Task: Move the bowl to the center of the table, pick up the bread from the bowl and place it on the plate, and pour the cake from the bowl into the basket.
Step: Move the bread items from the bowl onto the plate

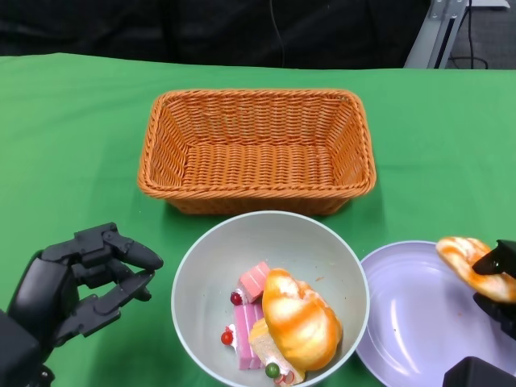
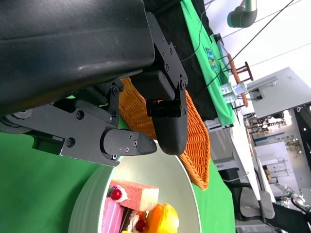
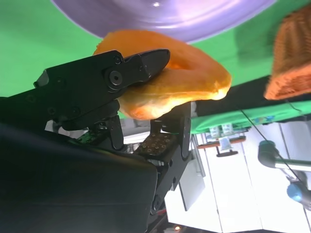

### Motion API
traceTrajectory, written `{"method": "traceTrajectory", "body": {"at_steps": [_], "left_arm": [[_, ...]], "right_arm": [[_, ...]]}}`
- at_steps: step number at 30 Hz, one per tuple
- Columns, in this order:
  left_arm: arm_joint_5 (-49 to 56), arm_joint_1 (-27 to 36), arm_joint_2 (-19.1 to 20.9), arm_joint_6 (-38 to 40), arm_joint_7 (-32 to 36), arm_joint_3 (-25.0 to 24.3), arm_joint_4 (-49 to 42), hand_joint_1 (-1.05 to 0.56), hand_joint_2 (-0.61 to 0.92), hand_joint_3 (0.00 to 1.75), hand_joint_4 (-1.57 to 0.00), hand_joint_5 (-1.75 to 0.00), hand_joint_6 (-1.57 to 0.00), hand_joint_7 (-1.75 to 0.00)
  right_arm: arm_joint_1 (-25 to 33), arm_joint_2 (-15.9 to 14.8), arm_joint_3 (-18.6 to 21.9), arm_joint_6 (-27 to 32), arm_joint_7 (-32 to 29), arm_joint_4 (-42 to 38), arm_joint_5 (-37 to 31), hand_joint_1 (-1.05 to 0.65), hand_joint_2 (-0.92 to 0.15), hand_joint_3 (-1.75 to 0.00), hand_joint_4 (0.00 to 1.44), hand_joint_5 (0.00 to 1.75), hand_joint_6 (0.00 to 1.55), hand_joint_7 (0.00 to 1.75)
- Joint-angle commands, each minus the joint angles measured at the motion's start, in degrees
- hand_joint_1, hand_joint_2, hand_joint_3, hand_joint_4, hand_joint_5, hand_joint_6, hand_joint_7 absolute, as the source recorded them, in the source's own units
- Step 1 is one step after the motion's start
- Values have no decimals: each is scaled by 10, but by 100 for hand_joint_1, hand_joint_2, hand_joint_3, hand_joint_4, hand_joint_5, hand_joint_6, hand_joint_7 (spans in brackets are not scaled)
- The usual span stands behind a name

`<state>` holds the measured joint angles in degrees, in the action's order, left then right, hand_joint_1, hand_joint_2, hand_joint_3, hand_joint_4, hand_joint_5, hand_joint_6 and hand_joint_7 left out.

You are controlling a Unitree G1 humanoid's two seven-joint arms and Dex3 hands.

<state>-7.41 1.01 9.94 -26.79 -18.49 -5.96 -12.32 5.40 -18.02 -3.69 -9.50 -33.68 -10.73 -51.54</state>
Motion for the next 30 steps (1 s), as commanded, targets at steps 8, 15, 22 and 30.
{"method": "traceTrajectory", "body": {"at_steps": [8, 15, 22, 30], "left_arm": [[7, 6, 2, -6, 6, 4, 11, -13, 92, 29, -76, -137, -82, -98], [14, 14, 4, 0, 9, 4, 27, -12, 92, 29, -76, -137, -82, -98], [9, 14, 5, -3, 4, 4, 27, -13, 92, 29, -75, -137, -81, -97], [15, 9, 4, -7, 10, 3, 18, -13, 92, 28, -76, -137, -82, -98]], "right_arm": [[-43, -5, -34, 20, -14, -75, 19, -18, -89, 0, 68, 163, 82, 95], [-60, 7, -69, 50, -19, -117, 23, -20, -91, -1, 73, 148, 107, 28], [-55, 9, -96, 77, 3, -100, 24, -22, -90, 0, 73, 147, 110, 13], [-15, 8, -126, 165, 125, 19, 11, -31, -92, -5, 74, 106, 108, 2]]}}
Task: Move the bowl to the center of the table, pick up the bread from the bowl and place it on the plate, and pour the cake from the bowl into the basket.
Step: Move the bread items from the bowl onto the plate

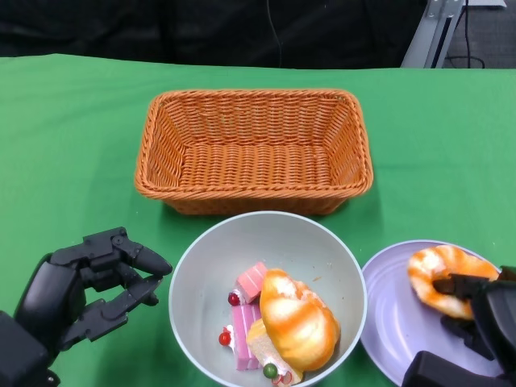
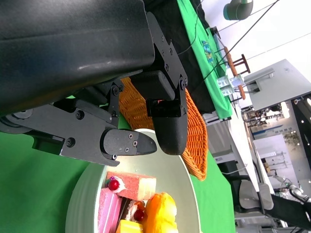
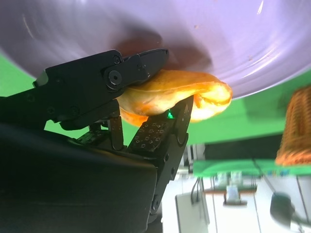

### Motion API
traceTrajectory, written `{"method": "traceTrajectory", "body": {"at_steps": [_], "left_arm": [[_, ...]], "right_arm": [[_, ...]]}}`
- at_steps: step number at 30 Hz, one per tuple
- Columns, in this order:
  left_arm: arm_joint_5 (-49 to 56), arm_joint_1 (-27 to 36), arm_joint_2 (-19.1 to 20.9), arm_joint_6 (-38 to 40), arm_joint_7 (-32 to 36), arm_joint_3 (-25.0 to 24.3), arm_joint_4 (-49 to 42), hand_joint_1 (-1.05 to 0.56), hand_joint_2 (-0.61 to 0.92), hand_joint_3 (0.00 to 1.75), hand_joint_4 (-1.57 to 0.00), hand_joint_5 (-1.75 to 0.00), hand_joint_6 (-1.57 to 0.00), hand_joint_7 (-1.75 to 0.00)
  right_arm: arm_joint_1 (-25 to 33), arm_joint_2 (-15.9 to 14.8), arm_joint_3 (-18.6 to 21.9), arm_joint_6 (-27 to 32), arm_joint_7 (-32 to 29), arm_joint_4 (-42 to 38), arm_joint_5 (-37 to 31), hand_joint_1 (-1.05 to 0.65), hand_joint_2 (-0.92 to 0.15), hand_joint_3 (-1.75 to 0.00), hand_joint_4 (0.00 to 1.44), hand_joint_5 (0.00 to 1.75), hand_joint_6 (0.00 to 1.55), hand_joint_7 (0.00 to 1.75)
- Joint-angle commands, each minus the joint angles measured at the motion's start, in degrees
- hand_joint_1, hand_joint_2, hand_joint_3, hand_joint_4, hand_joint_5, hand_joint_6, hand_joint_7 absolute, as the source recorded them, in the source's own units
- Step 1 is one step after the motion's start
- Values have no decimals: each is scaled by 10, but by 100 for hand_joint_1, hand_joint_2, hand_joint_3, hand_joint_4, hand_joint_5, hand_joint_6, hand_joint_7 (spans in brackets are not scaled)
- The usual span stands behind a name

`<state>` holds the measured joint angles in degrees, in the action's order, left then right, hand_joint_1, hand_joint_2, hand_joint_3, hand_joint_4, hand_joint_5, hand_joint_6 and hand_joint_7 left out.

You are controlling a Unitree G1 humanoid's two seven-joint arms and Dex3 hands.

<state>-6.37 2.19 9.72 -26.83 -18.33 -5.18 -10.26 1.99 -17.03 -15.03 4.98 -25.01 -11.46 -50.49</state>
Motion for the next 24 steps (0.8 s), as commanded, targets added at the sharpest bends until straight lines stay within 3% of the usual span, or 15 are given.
{"method": "traceTrajectory", "body": {"at_steps": [1, 6, 8, 12, 16, 20, 24], "left_arm": [[6, -3, 7, -6, 8, -4, -3, -13, 92, 28, -76, -137, -82, -98], [5, -3, 6, -6, 8, -4, -3, -14, 92, 28, -76, -136, -81, -98], [4, -3, 7, -10, 5, -4, -5, -14, 92, 28, -76, -136, -81, -98], [5, -1, 7, -10, 6, -3, -2, -14, 92, 29, -76, -136, -81, -99], [2, 0, 7, -7, 5, -3, 1, -14, 92, 29, -76, -136, -81, -99], [2, -3, 8, -7, 4, -3, -4, -13, 92, 29, -76, -136, -80, -99], [5, -5, 9, -8, 5, -4, -7, -12, 92, 30, -76, -137, -81, -100]], "right_arm": [[23, -2, -15, 28, 50, 38, -1, -31, -92, -4, 78, 97, 107, 1], [32, -1, -29, 56, 80, 62, -8, -32, -92, -4, 81, 88, 106, 0], [35, 3, -44, 73, 96, 61, -21, -35, -92, -5, 84, 72, 97, 0], [31, 0, -64, 97, 118, 57, -41, -38, -92, -6, 83, 65, 86, 0], [40, -3, -79, 131, 167, 93, -59, -50, -92, -6, 86, 22, 72, 0], [51, -6, -86, 157, 234, 147, -65, -62, -92, -9, 68, 3, 54, 0], [56, -10, -89, 180, 290, 188, -69, -69, -92, -13, 51, 0, 42, 0]]}}
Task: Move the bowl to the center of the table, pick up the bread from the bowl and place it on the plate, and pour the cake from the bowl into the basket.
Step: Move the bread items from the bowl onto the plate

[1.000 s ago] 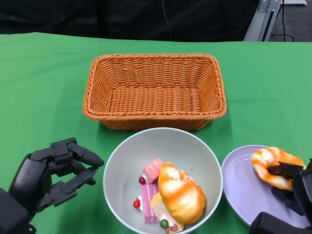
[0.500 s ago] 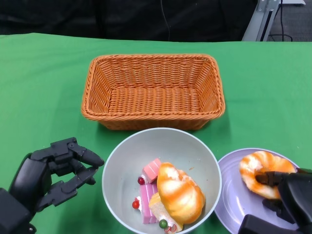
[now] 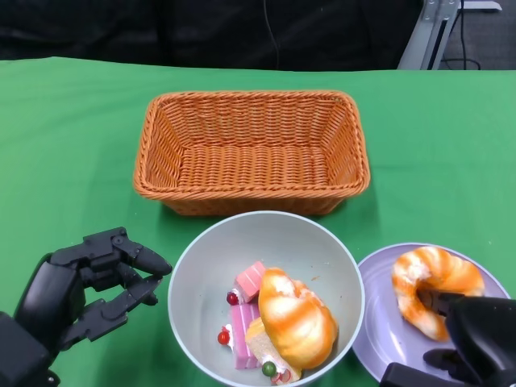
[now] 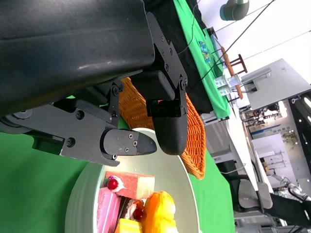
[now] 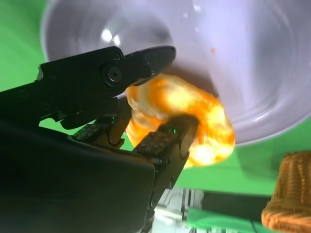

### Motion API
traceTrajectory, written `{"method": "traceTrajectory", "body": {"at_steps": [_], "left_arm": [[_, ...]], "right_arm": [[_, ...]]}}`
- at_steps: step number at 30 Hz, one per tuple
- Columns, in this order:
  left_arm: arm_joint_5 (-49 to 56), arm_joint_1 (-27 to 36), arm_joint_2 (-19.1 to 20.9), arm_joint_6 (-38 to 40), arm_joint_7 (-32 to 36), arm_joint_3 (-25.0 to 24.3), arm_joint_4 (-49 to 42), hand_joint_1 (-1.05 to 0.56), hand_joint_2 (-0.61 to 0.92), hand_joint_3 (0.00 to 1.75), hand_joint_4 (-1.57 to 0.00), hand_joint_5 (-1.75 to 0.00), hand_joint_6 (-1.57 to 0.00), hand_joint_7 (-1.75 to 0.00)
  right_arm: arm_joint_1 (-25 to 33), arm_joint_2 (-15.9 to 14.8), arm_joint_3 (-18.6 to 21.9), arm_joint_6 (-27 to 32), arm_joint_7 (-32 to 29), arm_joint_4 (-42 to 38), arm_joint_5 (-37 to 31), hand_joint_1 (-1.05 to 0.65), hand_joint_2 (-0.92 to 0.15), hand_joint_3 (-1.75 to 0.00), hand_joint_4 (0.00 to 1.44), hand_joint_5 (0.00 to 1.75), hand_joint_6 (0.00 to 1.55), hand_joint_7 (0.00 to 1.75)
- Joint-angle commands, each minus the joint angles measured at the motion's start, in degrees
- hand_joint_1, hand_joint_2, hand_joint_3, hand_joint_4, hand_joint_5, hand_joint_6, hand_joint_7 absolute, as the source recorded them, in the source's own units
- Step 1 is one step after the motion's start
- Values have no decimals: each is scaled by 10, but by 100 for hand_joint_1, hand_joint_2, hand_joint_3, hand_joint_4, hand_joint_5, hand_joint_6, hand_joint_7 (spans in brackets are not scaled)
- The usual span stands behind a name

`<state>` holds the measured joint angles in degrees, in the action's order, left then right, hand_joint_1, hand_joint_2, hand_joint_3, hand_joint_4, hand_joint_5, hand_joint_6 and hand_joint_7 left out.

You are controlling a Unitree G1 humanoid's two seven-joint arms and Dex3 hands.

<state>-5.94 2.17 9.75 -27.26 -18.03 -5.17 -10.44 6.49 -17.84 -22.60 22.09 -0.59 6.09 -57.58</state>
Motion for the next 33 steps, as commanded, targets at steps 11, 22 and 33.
{"method": "traceTrajectory", "body": {"at_steps": [11, 22, 33], "left_arm": [[-6, -8, 9, -11, -2, -5, -16, -13, 92, 29, -76, -137, -81, -100], [-9, -15, 12, -19, -6, -5, -31, -11, 92, 29, -77, -136, -81, -100], [-10, -14, 15, -20, -6, -5, -32, -11, 92, 30, -76, -136, -81, -99]], "right_arm": [[54, 3, 5, 37, 138, 174, -5, -86, -92, -18, 34, 1, 31, 1], [75, 26, 24, 52, 158, 263, -67, -69, -92, -15, 45, 5, 45, 4], [76, 27, 39, 45, 191, 256, -89, -65, -92, -13, 50, 5, 53, 5]]}}
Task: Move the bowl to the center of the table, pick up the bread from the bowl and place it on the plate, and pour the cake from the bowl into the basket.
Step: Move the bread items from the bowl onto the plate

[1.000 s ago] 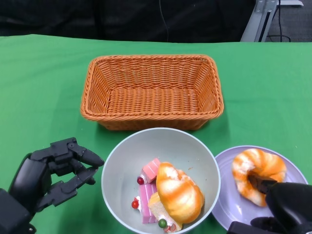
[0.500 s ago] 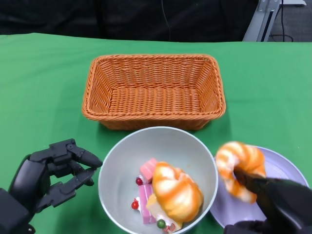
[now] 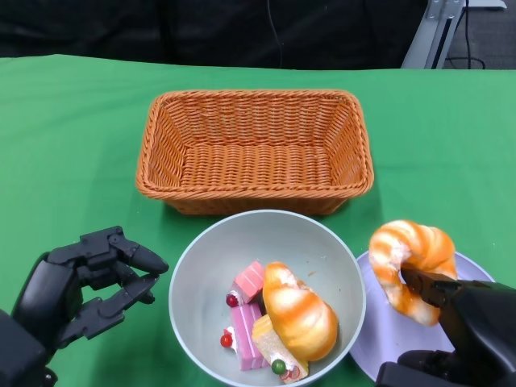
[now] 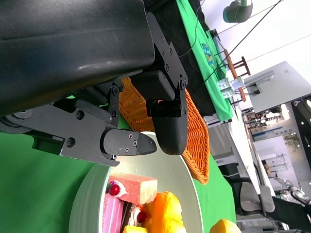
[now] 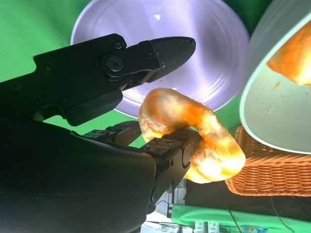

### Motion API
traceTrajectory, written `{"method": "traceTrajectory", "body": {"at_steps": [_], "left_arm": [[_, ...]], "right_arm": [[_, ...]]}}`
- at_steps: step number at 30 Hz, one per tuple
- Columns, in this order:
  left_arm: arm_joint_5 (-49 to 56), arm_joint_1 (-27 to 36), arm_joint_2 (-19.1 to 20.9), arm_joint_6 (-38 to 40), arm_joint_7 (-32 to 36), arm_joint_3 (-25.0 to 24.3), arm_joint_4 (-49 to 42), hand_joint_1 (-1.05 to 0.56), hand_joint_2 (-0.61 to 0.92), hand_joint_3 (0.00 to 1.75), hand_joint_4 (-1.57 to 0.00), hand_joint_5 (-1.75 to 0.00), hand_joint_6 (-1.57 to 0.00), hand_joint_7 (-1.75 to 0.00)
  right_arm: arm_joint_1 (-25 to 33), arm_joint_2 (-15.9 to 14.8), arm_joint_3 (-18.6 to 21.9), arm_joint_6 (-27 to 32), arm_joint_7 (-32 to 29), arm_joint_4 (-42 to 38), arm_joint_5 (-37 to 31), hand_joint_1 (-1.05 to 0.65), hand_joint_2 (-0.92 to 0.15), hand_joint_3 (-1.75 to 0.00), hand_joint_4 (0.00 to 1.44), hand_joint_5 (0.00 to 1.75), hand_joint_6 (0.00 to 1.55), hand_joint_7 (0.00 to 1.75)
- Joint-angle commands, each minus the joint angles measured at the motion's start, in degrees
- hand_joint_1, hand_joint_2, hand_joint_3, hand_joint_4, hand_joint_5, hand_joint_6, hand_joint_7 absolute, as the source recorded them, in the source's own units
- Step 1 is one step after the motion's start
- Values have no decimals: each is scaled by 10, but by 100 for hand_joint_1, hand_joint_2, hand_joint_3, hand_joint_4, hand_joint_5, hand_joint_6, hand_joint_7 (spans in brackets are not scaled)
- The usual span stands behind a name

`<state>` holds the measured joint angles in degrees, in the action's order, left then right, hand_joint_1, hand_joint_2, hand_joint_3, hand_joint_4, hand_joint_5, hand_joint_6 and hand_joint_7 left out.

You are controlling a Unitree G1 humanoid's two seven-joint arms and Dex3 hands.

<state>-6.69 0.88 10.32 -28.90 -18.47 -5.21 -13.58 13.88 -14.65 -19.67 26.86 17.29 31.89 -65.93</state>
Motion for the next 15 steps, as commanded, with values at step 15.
{"method": "traceTrajectory", "body": {"at_steps": [15], "left_arm": [[-2, 0, 6, 0, -1, -3, 3, -12, 92, 29, -76, -137, -82, -98]], "right_arm": [[5, -15, 30, -22, 5, -33, -16, -65, -92, -11, 67, 8, 58, 2]]}}
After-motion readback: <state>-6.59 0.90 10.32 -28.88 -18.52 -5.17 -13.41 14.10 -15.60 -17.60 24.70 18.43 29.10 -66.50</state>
